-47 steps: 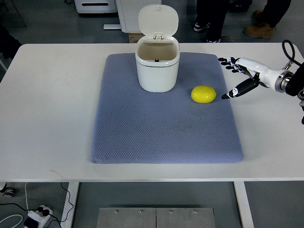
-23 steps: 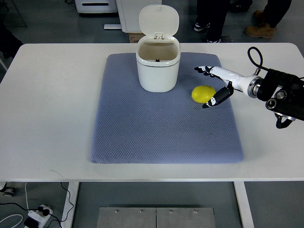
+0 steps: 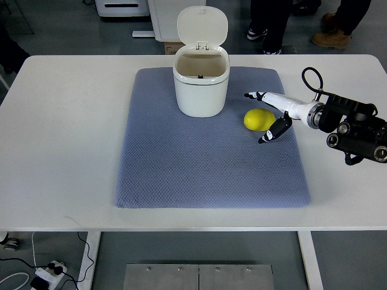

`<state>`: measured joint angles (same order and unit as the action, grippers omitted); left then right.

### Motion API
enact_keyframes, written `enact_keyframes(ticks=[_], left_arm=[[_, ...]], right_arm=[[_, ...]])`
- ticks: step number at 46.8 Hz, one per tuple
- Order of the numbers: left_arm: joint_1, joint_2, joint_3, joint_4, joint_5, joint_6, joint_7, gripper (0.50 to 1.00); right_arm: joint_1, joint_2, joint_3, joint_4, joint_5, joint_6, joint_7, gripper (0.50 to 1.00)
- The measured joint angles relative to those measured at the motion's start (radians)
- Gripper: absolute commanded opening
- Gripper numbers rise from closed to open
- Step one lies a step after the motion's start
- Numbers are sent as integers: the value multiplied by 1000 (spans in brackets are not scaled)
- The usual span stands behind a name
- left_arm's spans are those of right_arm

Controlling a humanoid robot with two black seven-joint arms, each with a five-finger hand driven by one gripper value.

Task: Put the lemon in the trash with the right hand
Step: 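Close the right hand's fingers around the yellow lemon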

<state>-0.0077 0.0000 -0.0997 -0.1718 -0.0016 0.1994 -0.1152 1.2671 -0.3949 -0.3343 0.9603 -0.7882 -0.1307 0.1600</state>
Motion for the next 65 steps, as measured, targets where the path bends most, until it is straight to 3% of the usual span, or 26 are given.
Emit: enact_keyframes(ticks=[21, 26, 41, 52, 65], left_arm=[[0, 0, 0, 0, 0, 0, 0, 1000], [0, 0, 0, 0, 0, 0, 0, 1000], [0, 0, 0, 0, 0, 0, 0, 1000], [0, 0, 0, 0, 0, 0, 0, 1000], [0, 0, 0, 0, 0, 0, 0, 1000]], right_arm=[[0, 53, -63, -68, -17, -41, 15, 797], [3, 54, -63, -71, -17, -41, 14, 728], [9, 52, -63, -66, -14, -40, 25, 640], [10, 50, -62, -66, -14, -36, 39, 500], [15, 1, -62, -65, 0, -23, 60, 500]])
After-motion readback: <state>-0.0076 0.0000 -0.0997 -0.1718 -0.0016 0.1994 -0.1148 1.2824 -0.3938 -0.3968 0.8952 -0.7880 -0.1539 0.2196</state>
